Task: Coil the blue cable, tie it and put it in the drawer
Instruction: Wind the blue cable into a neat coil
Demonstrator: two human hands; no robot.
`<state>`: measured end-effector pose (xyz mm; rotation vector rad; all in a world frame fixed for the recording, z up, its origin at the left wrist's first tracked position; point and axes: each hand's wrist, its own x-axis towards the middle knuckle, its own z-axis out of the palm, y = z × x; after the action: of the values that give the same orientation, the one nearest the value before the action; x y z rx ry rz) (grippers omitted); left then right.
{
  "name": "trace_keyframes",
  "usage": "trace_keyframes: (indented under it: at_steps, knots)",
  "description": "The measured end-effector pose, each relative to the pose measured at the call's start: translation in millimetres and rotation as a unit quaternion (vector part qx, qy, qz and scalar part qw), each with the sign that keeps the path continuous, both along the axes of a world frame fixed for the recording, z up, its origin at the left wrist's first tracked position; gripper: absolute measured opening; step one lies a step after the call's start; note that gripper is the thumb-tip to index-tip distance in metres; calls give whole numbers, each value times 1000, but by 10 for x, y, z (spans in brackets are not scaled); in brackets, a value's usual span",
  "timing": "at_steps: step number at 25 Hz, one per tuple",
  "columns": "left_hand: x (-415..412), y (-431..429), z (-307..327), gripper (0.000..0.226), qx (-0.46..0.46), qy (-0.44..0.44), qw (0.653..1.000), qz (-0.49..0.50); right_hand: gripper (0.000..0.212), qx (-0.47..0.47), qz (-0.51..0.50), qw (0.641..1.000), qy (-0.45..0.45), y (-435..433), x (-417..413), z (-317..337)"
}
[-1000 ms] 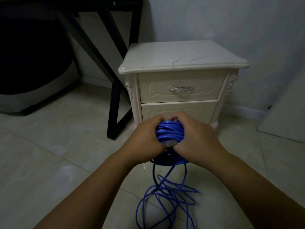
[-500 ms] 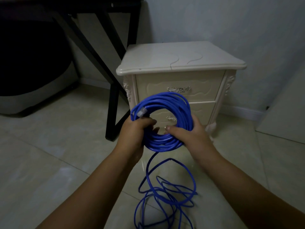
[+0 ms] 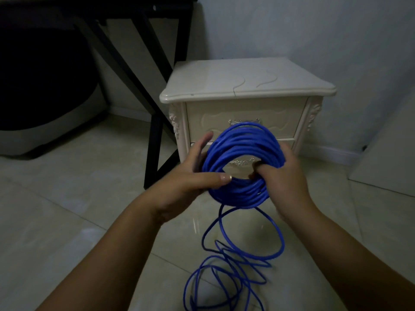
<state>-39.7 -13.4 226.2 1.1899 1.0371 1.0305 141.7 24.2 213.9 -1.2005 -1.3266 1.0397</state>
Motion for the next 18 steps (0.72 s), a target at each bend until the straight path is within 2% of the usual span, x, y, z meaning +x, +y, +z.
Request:
trace_keyframes:
  at_steps: [2,4,6,8,10,14,18]
  knots:
    - [15,-19,-26,105,49,132,990,2,46,68,49,984,-157,-42,8,37]
    - [108,-41,-105,104,109,273,955,26,54,124,98,935,-319,-114,-47,26]
    - [170,-59,-189,82,156,311,935,65,55,173,103,899,-388,-162,-99,4]
    - [190,-62,-237,51,189,327,920,106,52,182,109,897,-388,-193,-116,-4]
    - [225,-49,-258,35,206,356,903,122,48,182,119,900,-378,-192,-109,-23]
    - [307,-34,-234,32,221,325,910,132,49,159,112,921,-338,-144,-68,-30]
    - [265,8,-140,36,180,222,940,187,42,62,133,976,-159,-65,25,48]
